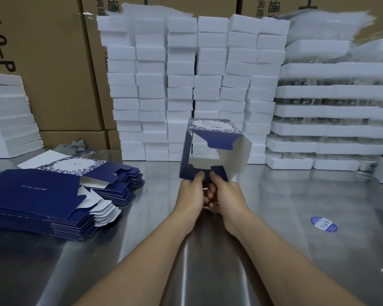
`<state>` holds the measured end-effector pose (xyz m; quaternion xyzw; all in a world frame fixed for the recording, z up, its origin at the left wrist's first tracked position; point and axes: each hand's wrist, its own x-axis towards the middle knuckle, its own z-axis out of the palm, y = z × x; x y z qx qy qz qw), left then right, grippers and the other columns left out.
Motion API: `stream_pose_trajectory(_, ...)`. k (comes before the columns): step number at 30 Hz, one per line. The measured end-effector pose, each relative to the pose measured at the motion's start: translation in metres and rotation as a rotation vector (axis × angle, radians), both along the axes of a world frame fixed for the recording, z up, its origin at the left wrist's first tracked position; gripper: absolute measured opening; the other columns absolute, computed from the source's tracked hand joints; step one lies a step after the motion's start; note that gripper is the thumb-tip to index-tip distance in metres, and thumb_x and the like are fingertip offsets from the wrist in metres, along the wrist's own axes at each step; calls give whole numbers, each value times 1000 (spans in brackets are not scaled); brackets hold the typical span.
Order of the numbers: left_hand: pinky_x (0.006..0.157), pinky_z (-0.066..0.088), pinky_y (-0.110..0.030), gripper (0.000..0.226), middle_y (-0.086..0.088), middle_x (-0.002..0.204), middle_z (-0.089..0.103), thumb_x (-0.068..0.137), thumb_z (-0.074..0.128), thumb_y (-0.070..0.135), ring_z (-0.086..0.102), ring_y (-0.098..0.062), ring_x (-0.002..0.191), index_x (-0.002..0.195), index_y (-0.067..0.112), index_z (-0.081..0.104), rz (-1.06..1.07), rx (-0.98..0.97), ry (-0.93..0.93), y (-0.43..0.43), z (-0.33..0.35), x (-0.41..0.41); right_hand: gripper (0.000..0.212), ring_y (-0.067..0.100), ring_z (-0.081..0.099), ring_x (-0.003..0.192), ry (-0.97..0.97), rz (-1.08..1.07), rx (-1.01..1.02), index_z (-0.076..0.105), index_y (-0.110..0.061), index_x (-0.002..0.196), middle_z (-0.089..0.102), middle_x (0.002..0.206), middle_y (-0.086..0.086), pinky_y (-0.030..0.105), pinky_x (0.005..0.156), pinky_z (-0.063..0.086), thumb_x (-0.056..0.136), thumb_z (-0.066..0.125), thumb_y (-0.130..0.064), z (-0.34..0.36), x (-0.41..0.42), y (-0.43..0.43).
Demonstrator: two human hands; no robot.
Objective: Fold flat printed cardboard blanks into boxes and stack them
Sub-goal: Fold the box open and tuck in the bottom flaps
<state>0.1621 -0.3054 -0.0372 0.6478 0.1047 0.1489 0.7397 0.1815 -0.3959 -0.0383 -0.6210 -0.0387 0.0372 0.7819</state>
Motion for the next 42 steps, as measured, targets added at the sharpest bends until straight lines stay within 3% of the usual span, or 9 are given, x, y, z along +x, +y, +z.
stream_pose_trajectory(4, 80, 65, -48, 28, -12, 106, 80, 110, 50, 28, 78, -29, 95, 113, 15, 74, 67, -67, -64, -2, -1, 0, 30, 15, 65, 57, -16, -60, -3, 70, -5, 90, 64, 75, 12, 26, 50, 52, 95, 74, -35, -1, -3, -2)
stream_pose_trajectory(7, 84, 66, -47, 27, -5, 114, 76, 113, 44, 27, 75, -22, 103, 120, 17, 69, 151, -54, -95, 1, -1, 2, 50, 13, 68, 73, -36, -248, -15, 60, -6, 108, 65, 95, 7, 23, 55, 56, 88, 80, -47, -5, 1, -3)
stream_pose_trajectory(13, 84, 55, -47, 23, -18, 109, 70, 113, 41, 32, 68, -42, 104, 117, 19, 60, 288, 119, -134, 2, -1, -1, 68, 2, 52, 58, -137, -360, 0, 59, -7, 98, 56, 76, -7, 37, 63, 62, 84, 68, -72, -4, -2, -6)
stream_pose_trajectory(15, 81, 52, -49, 22, -23, 116, 67, 113, 41, 29, 64, -49, 110, 120, 18, 59, 304, 166, -181, 1, 0, -2, 60, 1, 53, 57, -169, -369, 8, 69, -16, 93, 59, 68, -14, 52, 81, 60, 84, 61, -74, -4, -4, -7)
stream_pose_trajectory(18, 95, 55, -60, 22, -19, 121, 66, 113, 40, 28, 64, -48, 110, 126, 24, 57, 287, 153, -215, 0, 4, -2, 41, -5, 59, 58, -234, -312, 16, 75, -39, 80, 67, 69, -16, 51, 82, 60, 90, 54, -73, 0, -7, -6)
stream_pose_trajectory(23, 90, 62, -47, 20, 0, 105, 69, 111, 45, 32, 67, -19, 95, 110, 23, 63, 299, 124, -218, -3, 4, -7, 28, 6, 74, 91, -222, -257, 66, 76, -28, 96, 78, 94, -7, 32, 71, 63, 92, 72, -56, -2, -4, -6)
stream_pose_trajectory(28, 78, 50, -33, 27, 1, 97, 67, 109, 47, 40, 64, -20, 90, 100, 21, 64, 292, 111, -233, -2, 0, -6, 25, 10, 75, 68, -179, -172, 100, 76, -35, 95, 79, 83, -5, 21, 56, 57, 89, 74, -59, 2, -7, -14)
stream_pose_trajectory(34, 90, 54, -30, 51, 2, 121, 68, 92, 55, 62, 69, -13, 105, 129, 30, 67, 134, 196, -335, -4, -2, -6, 36, 11, 52, 44, -63, -173, 107, 66, -15, 101, 65, 62, 4, 28, 50, 46, 109, 44, -43, -3, 3, -11)
stream_pose_trajectory(42, 67, 49, -13, 53, -5, 88, 80, 98, 73, 21, 68, -11, 65, 148, 25, 55, -136, 137, -199, 1, -2, 0, 40, 10, 49, 41, 50, -214, 191, 67, -11, 89, 59, 52, 2, 23, 44, 46, 110, 45, -38, 0, 5, -14)
